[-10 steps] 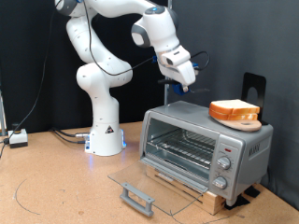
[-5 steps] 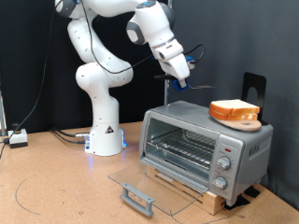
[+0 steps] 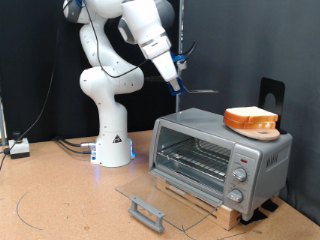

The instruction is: Make a piece of toast with the oven

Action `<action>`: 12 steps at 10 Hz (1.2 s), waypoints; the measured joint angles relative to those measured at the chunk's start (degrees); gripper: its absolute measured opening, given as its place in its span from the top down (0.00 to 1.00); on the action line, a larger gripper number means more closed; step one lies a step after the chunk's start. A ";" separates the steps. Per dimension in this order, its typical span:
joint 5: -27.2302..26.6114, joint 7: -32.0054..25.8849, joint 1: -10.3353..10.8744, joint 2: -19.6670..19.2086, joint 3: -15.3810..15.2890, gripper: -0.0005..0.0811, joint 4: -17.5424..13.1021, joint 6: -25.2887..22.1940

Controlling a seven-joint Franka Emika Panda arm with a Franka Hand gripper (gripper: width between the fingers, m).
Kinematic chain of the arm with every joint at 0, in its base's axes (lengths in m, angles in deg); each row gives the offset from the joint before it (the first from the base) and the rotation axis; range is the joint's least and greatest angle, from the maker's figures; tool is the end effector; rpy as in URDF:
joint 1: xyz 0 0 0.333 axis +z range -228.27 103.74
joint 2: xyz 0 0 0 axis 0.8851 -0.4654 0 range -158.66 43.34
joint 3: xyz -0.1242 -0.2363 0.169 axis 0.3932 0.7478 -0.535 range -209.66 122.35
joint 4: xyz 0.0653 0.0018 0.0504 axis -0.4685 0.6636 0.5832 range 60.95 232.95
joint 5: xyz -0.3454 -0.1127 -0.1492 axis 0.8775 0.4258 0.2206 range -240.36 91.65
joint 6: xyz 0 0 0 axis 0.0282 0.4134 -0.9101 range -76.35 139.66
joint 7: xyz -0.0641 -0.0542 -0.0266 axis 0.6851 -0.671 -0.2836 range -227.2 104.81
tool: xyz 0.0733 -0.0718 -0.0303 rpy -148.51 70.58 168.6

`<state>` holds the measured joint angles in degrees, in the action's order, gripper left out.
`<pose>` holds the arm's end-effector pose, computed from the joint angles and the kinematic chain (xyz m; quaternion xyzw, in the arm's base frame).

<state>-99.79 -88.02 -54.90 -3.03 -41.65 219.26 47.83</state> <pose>0.2925 0.0457 0.4697 -0.9513 -0.1814 -0.1659 0.1858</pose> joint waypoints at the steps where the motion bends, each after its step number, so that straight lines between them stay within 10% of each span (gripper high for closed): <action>1: 1.30 0.15 -2.47 0.59 0.42 0.50 0.02 0.00; 6: 6.33 -4.44 -10.63 0.96 5.90 0.50 0.01 -2.70; 12: 6.83 -5.15 -11.10 -0.30 6.38 0.50 -0.85 -5.84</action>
<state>-92.96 -93.17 -66.01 -3.33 -35.27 218.41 41.99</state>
